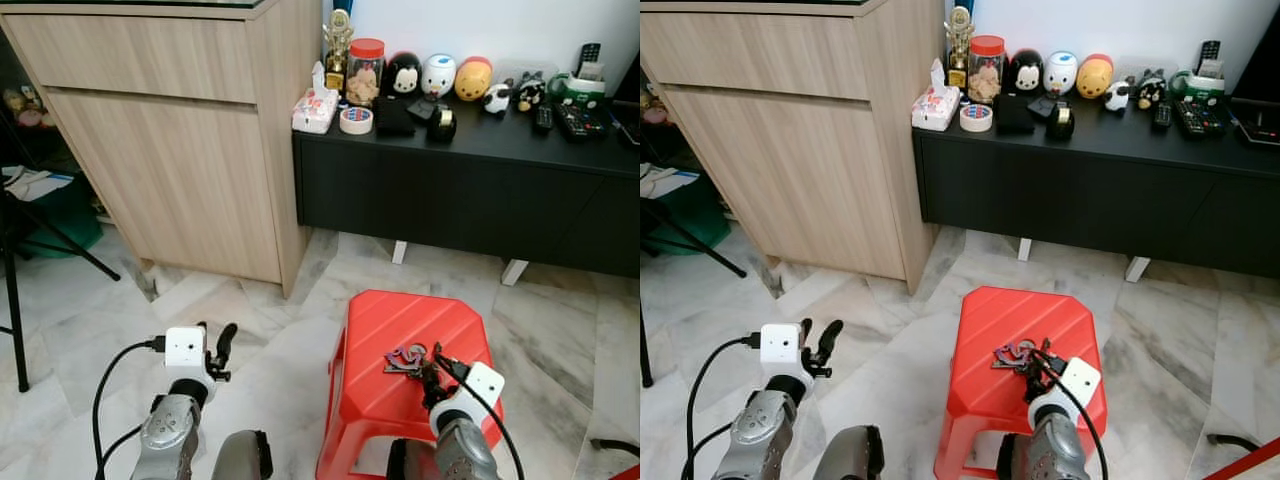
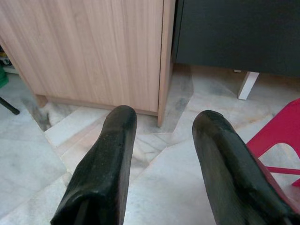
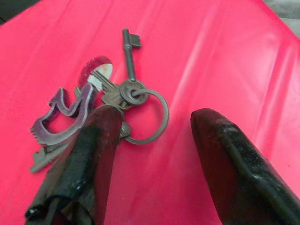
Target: Hang keys on a hook
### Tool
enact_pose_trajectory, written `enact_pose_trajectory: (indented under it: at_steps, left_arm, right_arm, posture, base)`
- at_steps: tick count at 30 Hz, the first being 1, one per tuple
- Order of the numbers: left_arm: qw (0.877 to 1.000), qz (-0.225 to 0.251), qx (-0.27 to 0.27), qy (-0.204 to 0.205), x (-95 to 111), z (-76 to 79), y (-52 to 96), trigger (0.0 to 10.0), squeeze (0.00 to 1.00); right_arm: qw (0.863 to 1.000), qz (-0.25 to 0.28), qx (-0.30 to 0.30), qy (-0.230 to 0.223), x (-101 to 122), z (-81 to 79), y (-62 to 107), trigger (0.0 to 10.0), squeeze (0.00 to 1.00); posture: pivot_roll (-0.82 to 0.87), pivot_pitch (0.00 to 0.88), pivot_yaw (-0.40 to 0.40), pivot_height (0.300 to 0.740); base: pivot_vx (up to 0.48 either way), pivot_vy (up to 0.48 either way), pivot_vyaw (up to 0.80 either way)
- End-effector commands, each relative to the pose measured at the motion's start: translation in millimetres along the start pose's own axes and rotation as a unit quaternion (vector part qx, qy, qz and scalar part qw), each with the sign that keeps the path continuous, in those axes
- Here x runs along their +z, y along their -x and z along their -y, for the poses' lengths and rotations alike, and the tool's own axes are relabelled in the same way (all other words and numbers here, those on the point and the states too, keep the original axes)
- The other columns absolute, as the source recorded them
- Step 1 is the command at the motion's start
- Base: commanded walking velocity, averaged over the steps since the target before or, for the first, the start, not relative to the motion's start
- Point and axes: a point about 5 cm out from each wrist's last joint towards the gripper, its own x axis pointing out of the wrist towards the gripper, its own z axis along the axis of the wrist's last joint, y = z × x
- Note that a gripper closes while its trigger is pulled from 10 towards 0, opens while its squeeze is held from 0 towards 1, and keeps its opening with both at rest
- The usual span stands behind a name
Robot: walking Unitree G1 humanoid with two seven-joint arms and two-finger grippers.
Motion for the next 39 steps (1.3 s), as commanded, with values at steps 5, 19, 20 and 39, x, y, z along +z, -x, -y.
enact_pose_trajectory:
  at_steps: [5,19,20,39]
  left_arm:
    - [1.000,-0.015,-0.002,-0.009,-3.2,-1.9,0.2,10.0,0.00]
    - [1.000,-0.015,-0.002,-0.011,-3.1,-2.6,0.1,10.0,0.00]
    - [1.000,-0.015,-0.002,-0.011,-3.0,-2.6,0.0,10.0,0.00]
    - [1.000,-0.017,-0.001,-0.012,-3.1,-3.2,-0.2,10.0,0.00]
  right_arm:
    - [1.000,-0.010,0.000,-0.006,0.3,-1.4,-1.6,10.0,0.00]
    - [1.000,-0.017,0.009,-0.010,0.0,-5.6,-2.8,0.0,0.00]
    - [1.000,-0.018,0.009,-0.010,-0.3,-5.2,-2.7,0.0,0.00]
    - [1.000,-0.015,0.008,-0.005,1.0,-3.8,-3.2,0.0,0.00]
  posture:
    - [0.09,0.043,-0.016,0.601]
    - [0.09,0.045,-0.012,0.601]
    - [0.09,0.045,-0.012,0.601]
    - [0.09,0.040,-0.010,0.601]
  base:
    - [0.000,0.000,0.00]
    - [0.000,0.000,0.00]
    - [0.000,0.000,0.00]
    - [0.000,0.000,0.00]
